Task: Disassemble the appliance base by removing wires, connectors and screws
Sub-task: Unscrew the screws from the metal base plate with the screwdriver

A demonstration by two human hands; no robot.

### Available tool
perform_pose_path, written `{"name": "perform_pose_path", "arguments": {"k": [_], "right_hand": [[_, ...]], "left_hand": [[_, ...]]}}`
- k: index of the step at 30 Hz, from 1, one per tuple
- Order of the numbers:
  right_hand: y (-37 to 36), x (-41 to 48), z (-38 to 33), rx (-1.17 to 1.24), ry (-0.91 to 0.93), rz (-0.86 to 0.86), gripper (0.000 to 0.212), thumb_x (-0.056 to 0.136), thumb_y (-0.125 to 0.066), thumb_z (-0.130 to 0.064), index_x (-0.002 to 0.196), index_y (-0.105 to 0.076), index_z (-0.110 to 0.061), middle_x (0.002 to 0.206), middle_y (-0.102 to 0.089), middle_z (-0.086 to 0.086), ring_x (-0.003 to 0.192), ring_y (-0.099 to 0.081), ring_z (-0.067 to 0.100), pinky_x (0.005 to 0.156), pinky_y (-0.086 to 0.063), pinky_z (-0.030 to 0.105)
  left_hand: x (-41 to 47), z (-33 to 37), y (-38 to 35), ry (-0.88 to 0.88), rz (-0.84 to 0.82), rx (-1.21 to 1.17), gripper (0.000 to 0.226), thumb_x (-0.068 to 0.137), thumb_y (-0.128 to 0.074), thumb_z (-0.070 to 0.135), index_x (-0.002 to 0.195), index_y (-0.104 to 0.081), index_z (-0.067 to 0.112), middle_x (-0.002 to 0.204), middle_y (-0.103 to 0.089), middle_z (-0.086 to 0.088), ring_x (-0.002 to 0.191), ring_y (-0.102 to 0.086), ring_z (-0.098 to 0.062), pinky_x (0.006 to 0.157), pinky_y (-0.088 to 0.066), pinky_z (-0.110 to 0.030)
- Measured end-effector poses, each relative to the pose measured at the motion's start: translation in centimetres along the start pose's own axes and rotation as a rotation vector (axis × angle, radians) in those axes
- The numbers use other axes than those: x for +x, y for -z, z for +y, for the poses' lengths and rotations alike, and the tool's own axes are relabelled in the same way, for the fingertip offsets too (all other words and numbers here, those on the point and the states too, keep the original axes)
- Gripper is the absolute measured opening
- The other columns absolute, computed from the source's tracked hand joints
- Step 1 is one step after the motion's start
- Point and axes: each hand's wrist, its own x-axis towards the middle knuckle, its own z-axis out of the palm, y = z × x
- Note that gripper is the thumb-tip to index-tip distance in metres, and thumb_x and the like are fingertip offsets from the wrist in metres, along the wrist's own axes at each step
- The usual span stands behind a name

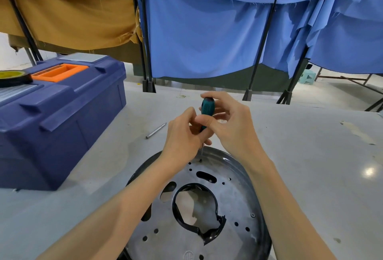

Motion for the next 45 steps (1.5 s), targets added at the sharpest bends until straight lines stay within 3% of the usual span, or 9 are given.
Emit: {"name": "perform_pose_path", "arguments": {"k": [4, 8, 14, 21, 27, 30, 33, 38, 45], "right_hand": [[-0.1, 0.1, 0.2, -0.015, 0.024, 0.087, 0.023, 0.082, -0.076, -0.021, 0.101, -0.065, -0.027, 0.092, -0.062, -0.02, 0.088, -0.06, 0.005, 0.076, -0.05, 0.012], [0.0, 0.1, 0.5, -0.027, -0.003, 0.105, 0.021, 0.084, -0.074, -0.02, 0.104, -0.067, -0.02, 0.089, -0.063, -0.013, 0.082, -0.061, 0.007, 0.07, -0.049, 0.008], [0.5, 0.3, 0.7, -0.042, -0.023, 0.09, 0.019, 0.087, -0.07, -0.012, 0.105, -0.067, -0.017, 0.085, -0.06, -0.014, 0.082, -0.06, 0.014, 0.077, -0.052, 0.019], [1.3, 0.4, 1.1, 0.103, -0.042, 0.039, 0.025, 0.085, -0.063, 0.007, 0.103, -0.067, -0.009, 0.086, -0.069, 0.004, 0.084, -0.066, 0.014, 0.081, -0.056, 0.024], [1.8, 0.4, 1.1, 0.205, -0.05, -0.051, 0.034, 0.086, -0.054, 0.015, 0.107, -0.068, -0.007, 0.093, -0.072, 0.007, 0.085, -0.07, 0.018, 0.084, -0.057, 0.029], [1.3, 0.6, 0.9, 0.197, -0.07, -0.043, 0.027, 0.089, -0.059, 0.004, 0.111, -0.067, -0.011, 0.101, -0.07, 0.004, 0.089, -0.068, 0.017, 0.085, -0.057, 0.029], [1.0, 0.7, 0.7, 0.081, -0.067, 0.012, 0.024, 0.084, -0.074, -0.017, 0.108, -0.07, -0.021, 0.106, -0.061, -0.001, 0.09, -0.061, 0.01, 0.078, -0.052, 0.016], [0.7, 0.6, 0.4, -0.016, -0.041, 0.099, 0.029, 0.083, -0.075, -0.014, 0.11, -0.071, -0.019, 0.087, -0.05, -0.003, 0.072, -0.05, 0.001, 0.075, -0.047, 0.011], [1.2, 0.3, 0.2, 0.052, -0.062, 0.065, 0.031, 0.084, -0.069, 0.001, 0.109, -0.071, -0.015, 0.091, -0.06, 0.0, 0.084, -0.061, 0.018, 0.083, -0.055, 0.033]], "left_hand": [[-0.1, -0.1, 0.2, -0.011, -0.101, -0.029, 0.013, 0.089, -0.067, 0.02, 0.1, -0.062, 0.015, 0.083, -0.068, 0.0, 0.066, -0.072, -0.015, 0.068, -0.061, -0.039], [0.1, -0.1, 0.5, 0.016, -0.278, -0.085, 0.021, 0.101, -0.045, 0.012, 0.116, -0.06, 0.015, 0.096, -0.072, 0.001, 0.086, -0.071, -0.012, 0.08, -0.058, -0.028], [0.3, 0.1, 0.1, -0.005, -0.262, 0.083, 0.014, 0.101, -0.046, 0.013, 0.105, -0.059, 0.01, 0.088, -0.068, -0.007, 0.072, -0.071, -0.014, 0.076, -0.059, -0.042], [0.2, 0.0, -0.5, -0.059, -0.176, 0.164, 0.005, 0.095, -0.058, 0.023, 0.092, -0.057, 0.019, 0.078, -0.066, 0.003, 0.065, -0.069, -0.008, 0.07, -0.06, -0.034], [-0.2, 0.1, -1.0, -0.107, -0.061, 0.209, 0.024, 0.089, -0.066, 0.029, 0.076, -0.047, 0.029, 0.071, -0.065, 0.006, 0.059, -0.069, -0.007, 0.064, -0.058, -0.031], [-0.1, 0.0, -0.8, -0.055, -0.038, 0.145, 0.021, 0.088, -0.068, 0.028, 0.078, -0.051, 0.019, 0.074, -0.066, 0.0, 0.058, -0.07, -0.009, 0.065, -0.059, -0.04], [0.0, -0.1, -0.5, -0.016, -0.065, 0.08, 0.027, 0.087, -0.068, 0.03, 0.094, -0.057, 0.006, 0.076, -0.066, 0.001, 0.061, -0.071, -0.011, 0.067, -0.059, -0.044], [-0.1, -0.6, -0.1, -0.012, -0.201, 0.021, 0.012, 0.099, -0.05, 0.024, 0.099, -0.061, 0.02, 0.079, -0.066, -0.002, 0.067, -0.07, -0.014, 0.071, -0.06, -0.036], [0.1, -0.6, -0.1, -0.073, -0.238, 0.137, 0.009, 0.099, -0.05, 0.023, 0.091, -0.054, 0.024, 0.077, -0.067, 0.002, 0.067, -0.068, -0.008, 0.067, -0.058, -0.035]]}}
